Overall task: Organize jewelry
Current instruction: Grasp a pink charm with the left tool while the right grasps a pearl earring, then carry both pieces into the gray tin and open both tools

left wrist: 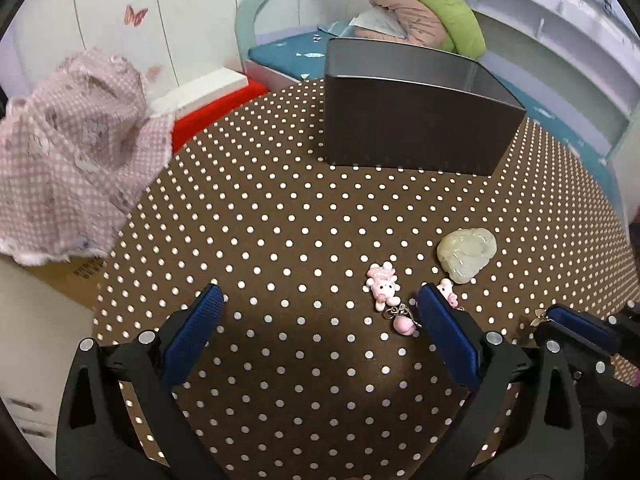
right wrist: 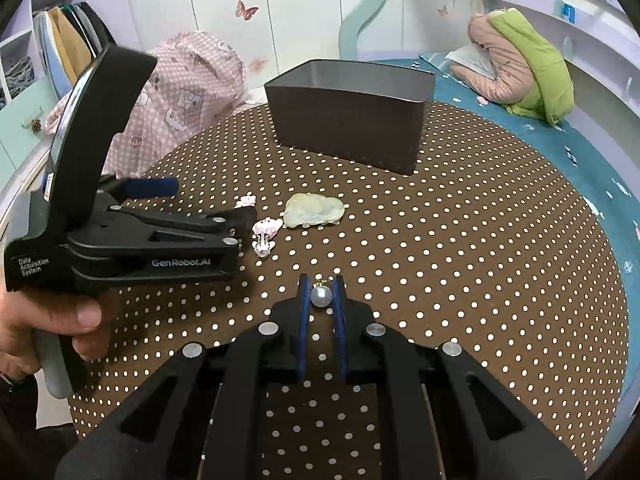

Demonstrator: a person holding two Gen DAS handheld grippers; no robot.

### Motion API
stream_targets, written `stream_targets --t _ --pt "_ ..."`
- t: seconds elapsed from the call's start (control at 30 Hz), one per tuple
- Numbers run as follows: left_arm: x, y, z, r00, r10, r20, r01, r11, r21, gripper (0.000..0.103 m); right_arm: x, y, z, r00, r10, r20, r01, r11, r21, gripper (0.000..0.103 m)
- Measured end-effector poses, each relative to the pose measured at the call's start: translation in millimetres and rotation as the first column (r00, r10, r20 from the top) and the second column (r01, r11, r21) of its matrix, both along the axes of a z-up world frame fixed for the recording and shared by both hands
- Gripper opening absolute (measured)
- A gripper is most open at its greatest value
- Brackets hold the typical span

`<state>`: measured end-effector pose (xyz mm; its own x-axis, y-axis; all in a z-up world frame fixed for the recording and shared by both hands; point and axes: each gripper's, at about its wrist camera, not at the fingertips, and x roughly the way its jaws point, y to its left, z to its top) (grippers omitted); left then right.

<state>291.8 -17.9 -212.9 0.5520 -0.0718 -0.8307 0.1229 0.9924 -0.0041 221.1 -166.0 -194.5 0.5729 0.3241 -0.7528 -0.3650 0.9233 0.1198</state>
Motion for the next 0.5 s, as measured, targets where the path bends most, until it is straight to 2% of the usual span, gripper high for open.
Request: stream_targets --t 0.03,0.07,0.1,0.13,0.2,0.23,0.3,0.37,0.5 --pt "0 1 0 1.0 -0.014 -0.005 0.014 1.0 -0.027 0.086 1 -1 0 1.0 -0.002 -0.001 0.002 1.0 0.006 0.01" --pt "-1 0 1 1.0 -0.024 0.002 0.024 1.0 -0.021 0.069 1 -2 0 1.0 -0.004 0.0 0.004 1.0 0.006 0.01" --pt "-3 -2 1 0.999 -0.037 0.009 0.037 0.999 0.004 0.058 2 -2 1 1.0 -0.006 0.001 0.006 1.0 0.006 0.01" --pt "-3 -3 2 0.999 -0.053 0.01 0.053 0.999 -0.01 0.054 3 -3 1 1.0 -0.008 0.001 0.008 1.0 0.009 0.01" --pt "-4 -2 3 0.998 -0.059 0.01 0.059 0.998 -0.025 0.036 4 -5 2 1.0 -0.012 0.003 0.011 1.0 0.016 0.01" --pt "-4 -1 3 0.998 -0.062 0.008 0.062 0.997 -0.035 0.032 5 -6 3 1.0 -0.012 0.005 0.012 1.0 0.016 0.01" --pt "-4 3 4 0.997 -0.078 -0.004 0.078 0.994 -0.077 0.011 6 -8 6 1.0 -0.016 0.011 0.016 1.0 0.021 0.01" --pt "-6 6 5 0.996 -0.094 -0.006 0.093 0.99 -0.109 0.011 7 -10 9 1.0 -0.017 0.015 0.017 1.0 0.023 0.01" --pt "-17 5 13 0.994 -0.11 0.018 0.112 0.986 -0.121 0.011 7 -14 19 0.999 -0.024 0.041 0.023 1.0 0.017 0.01"
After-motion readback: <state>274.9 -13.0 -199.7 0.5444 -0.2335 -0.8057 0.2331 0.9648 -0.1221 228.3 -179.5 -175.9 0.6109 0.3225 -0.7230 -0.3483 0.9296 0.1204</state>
